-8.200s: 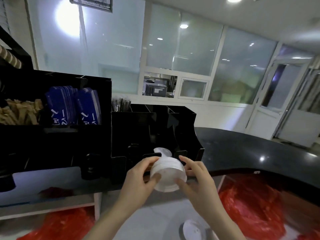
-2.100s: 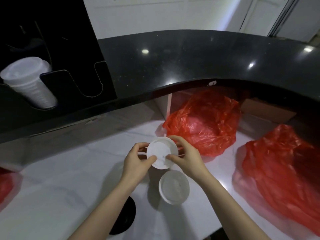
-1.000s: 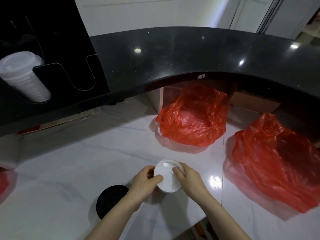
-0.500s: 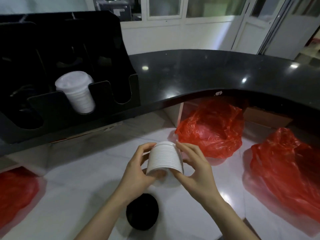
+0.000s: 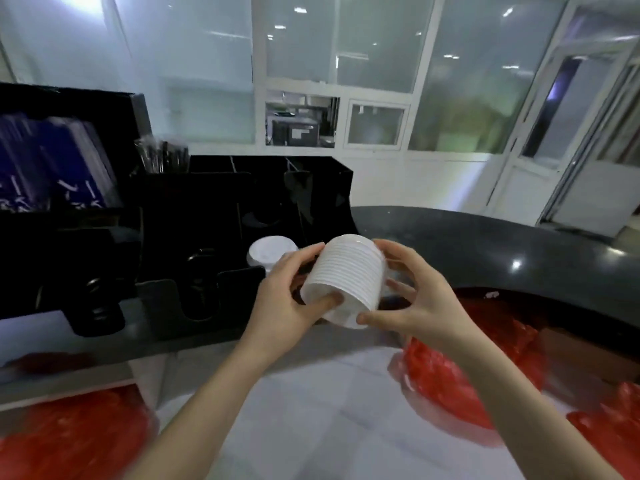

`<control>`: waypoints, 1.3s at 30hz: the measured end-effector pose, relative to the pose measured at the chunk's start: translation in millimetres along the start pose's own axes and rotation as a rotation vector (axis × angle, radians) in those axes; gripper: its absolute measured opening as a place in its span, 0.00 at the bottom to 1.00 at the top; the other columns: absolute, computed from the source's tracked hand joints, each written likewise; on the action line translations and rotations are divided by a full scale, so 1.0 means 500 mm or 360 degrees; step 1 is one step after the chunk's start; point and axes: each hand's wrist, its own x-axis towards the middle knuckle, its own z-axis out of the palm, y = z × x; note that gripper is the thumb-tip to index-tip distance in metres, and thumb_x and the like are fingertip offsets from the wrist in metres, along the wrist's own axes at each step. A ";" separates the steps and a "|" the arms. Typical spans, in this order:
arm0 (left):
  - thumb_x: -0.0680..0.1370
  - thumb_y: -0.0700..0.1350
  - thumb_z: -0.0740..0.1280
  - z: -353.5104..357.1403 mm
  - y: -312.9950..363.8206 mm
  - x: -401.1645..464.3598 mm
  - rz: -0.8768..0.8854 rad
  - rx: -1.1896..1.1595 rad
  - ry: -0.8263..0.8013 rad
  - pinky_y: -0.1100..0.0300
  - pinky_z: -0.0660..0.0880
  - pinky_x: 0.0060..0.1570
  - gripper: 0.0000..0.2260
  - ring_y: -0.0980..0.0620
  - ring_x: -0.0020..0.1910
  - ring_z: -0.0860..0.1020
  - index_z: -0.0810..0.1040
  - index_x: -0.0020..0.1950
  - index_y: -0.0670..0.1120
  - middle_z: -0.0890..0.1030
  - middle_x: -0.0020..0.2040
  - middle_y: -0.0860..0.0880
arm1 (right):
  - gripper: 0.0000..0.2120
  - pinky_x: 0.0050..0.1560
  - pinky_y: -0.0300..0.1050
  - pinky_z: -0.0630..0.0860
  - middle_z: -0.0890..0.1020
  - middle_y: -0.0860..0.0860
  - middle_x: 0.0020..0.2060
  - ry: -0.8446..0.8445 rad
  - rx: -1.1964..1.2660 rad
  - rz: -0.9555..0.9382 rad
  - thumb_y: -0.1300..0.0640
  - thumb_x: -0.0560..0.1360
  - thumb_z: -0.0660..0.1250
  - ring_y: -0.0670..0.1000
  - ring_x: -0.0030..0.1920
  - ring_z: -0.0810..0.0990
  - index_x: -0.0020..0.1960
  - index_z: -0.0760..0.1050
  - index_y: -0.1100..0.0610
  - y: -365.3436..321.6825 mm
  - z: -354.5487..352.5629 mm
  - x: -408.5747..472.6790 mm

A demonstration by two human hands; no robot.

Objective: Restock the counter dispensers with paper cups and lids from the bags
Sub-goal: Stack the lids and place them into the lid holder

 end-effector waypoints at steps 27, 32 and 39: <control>0.73 0.37 0.70 -0.001 -0.116 0.042 0.0477 0.1300 0.0073 0.54 0.71 0.67 0.24 0.50 0.66 0.73 0.74 0.69 0.42 0.77 0.63 0.47 | 0.43 0.54 0.48 0.77 0.73 0.57 0.63 0.0069 -0.1575 -0.0703 0.62 0.59 0.79 0.56 0.62 0.69 0.71 0.67 0.58 0.109 0.085 0.206; 0.74 0.38 0.69 0.003 -0.117 0.042 0.0418 0.1293 0.0088 0.53 0.69 0.69 0.23 0.49 0.68 0.71 0.73 0.70 0.43 0.76 0.65 0.47 | 0.49 0.53 0.47 0.77 0.71 0.56 0.64 -0.0033 -0.1499 -0.0584 0.55 0.56 0.82 0.55 0.62 0.70 0.73 0.64 0.55 0.151 0.086 0.179; 0.75 0.37 0.68 0.006 -0.112 0.041 0.0368 0.1283 0.0109 0.58 0.67 0.69 0.22 0.50 0.67 0.70 0.73 0.69 0.43 0.75 0.64 0.47 | 0.34 0.68 0.56 0.69 0.76 0.54 0.57 -0.0014 -0.1454 -0.0606 0.56 0.62 0.79 0.57 0.60 0.73 0.65 0.73 0.56 0.187 0.078 0.157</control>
